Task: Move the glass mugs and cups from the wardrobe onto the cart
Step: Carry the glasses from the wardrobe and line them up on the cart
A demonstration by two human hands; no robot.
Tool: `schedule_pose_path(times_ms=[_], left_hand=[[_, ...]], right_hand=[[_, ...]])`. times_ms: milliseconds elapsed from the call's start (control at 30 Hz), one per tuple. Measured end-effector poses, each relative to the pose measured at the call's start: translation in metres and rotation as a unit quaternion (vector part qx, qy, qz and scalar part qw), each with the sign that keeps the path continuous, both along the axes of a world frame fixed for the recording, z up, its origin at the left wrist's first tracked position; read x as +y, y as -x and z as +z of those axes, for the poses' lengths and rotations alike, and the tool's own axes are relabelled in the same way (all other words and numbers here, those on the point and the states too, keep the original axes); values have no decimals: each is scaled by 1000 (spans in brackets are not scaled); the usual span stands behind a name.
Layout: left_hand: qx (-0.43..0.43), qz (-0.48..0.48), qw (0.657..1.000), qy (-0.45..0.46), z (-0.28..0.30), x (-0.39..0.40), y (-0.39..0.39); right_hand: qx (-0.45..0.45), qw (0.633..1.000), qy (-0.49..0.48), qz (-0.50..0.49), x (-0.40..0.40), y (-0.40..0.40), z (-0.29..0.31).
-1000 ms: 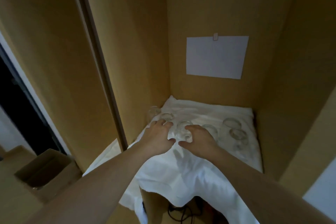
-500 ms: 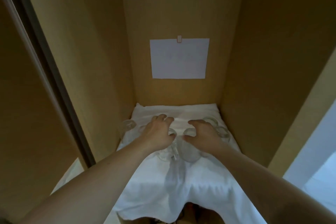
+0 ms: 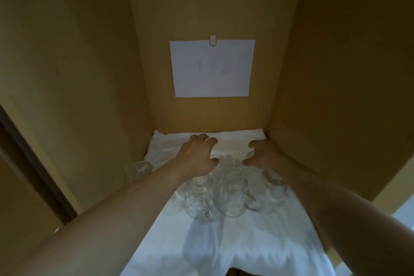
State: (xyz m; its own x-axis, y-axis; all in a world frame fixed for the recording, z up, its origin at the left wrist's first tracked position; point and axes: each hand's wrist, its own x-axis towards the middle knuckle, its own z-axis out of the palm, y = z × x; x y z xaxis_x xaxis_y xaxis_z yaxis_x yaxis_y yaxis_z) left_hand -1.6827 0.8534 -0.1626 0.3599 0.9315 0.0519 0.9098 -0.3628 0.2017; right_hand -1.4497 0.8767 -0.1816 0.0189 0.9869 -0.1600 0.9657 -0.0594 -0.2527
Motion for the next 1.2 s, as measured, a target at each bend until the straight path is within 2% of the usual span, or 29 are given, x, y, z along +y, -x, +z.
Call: schedule_pose_path(times_ms=[267,400,533,633,700,800,933,1067,1200], left_hand=[[3,6,999,39,-18,40,-15],[18,16,999,47,-19,50,-10],[36,42,997,58,-13,58,11],[54,83,994,55,-8,64,35],[53,124,989,65,-6,67,55],[42,186,979,77,-6,65,86],[79,271,952,115,-7,56,120],[91,324,932,135,-1,40,135],[1,319,930,180,-5,31,126]], right_hand=[[-44,985,153,61,35,-1,-16],[-77,980,169,69,44,3,-11],[-53,986,140,71,54,14,-1],[4,996,63,68,60,29,5],[88,993,7,72,65,42,7],[193,976,-52,81,73,69,11],[290,949,-96,72,79,110,11],[323,933,-133,91,78,138,4],[339,926,-133,97,78,151,-5]])
